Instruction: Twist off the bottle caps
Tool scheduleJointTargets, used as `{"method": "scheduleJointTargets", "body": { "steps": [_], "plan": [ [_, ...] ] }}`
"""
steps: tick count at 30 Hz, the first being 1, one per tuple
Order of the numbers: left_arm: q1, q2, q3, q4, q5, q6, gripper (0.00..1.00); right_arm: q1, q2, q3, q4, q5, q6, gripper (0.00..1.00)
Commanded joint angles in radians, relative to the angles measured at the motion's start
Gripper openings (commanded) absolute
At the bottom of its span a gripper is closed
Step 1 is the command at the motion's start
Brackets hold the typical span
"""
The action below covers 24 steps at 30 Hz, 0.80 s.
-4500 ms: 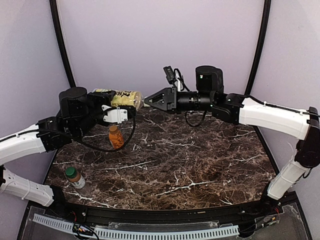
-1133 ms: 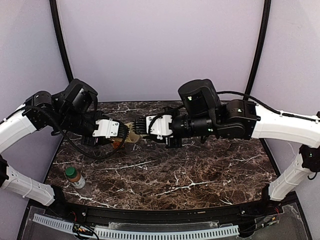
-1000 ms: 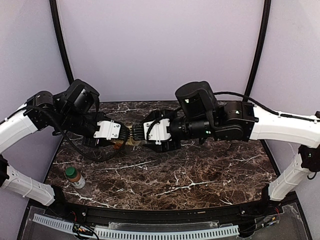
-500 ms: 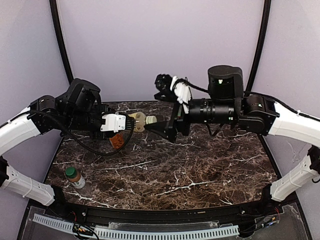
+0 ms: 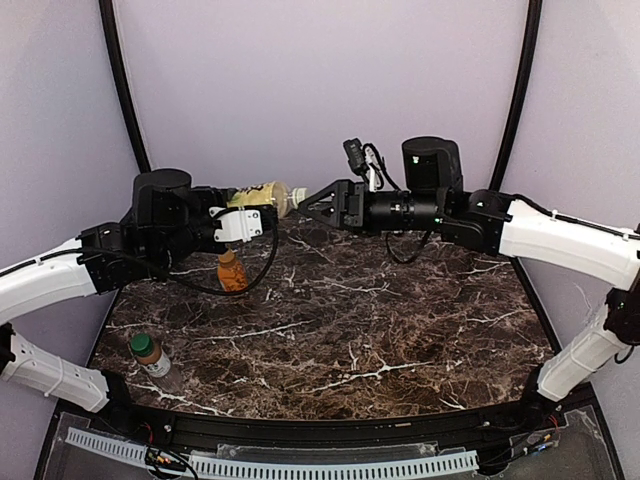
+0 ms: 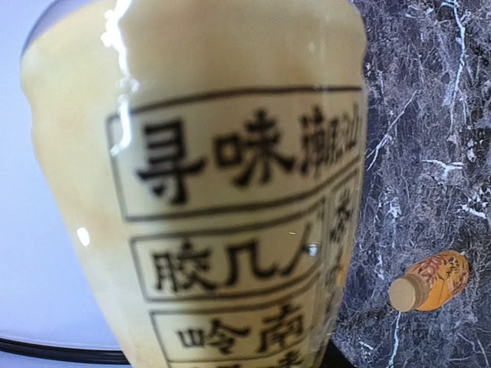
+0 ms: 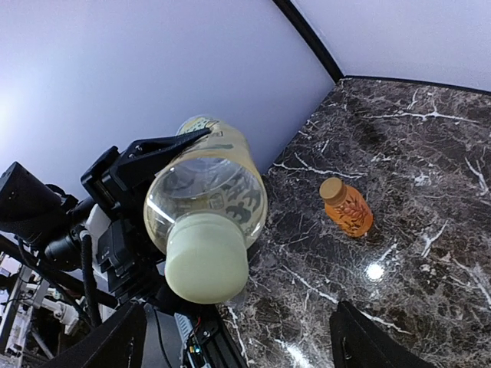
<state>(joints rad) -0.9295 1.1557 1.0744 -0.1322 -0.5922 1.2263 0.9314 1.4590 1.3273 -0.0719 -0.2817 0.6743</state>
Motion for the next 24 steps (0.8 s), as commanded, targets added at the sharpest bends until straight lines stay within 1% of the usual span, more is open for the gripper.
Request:
{"method": "scheduleJointTargets", "body": {
  "steps": [1,4,7,9,17,21,24],
  "plan": [
    [-0.004,-0.037,-0.028,0.118,-0.052,0.063,0.26,0.001,0.030,0.026,0.124,-0.091,0.100,0.79],
    [-0.004,-0.040,-0.035,0.118,-0.052,0.066,0.26,-0.001,0.041,0.024,0.159,-0.104,0.105,0.72],
    [-0.004,-0.040,-0.035,0.121,-0.048,0.070,0.26,-0.011,0.051,0.024,0.173,-0.105,0.111,0.69],
    [-0.004,-0.040,-0.035,0.121,-0.046,0.072,0.26,-0.018,0.056,0.021,0.199,-0.110,0.125,0.65],
    [-0.006,-0.039,-0.042,0.123,-0.041,0.078,0.26,-0.030,0.089,0.045,0.215,-0.141,0.134,0.44],
    [-0.008,-0.039,-0.042,0.123,-0.039,0.083,0.26,-0.036,0.089,0.043,0.221,-0.134,0.133,0.43],
    [-0.009,-0.039,-0.045,0.122,-0.038,0.085,0.26,-0.043,0.085,0.044,0.220,-0.129,0.126,0.46]
  ]
}}
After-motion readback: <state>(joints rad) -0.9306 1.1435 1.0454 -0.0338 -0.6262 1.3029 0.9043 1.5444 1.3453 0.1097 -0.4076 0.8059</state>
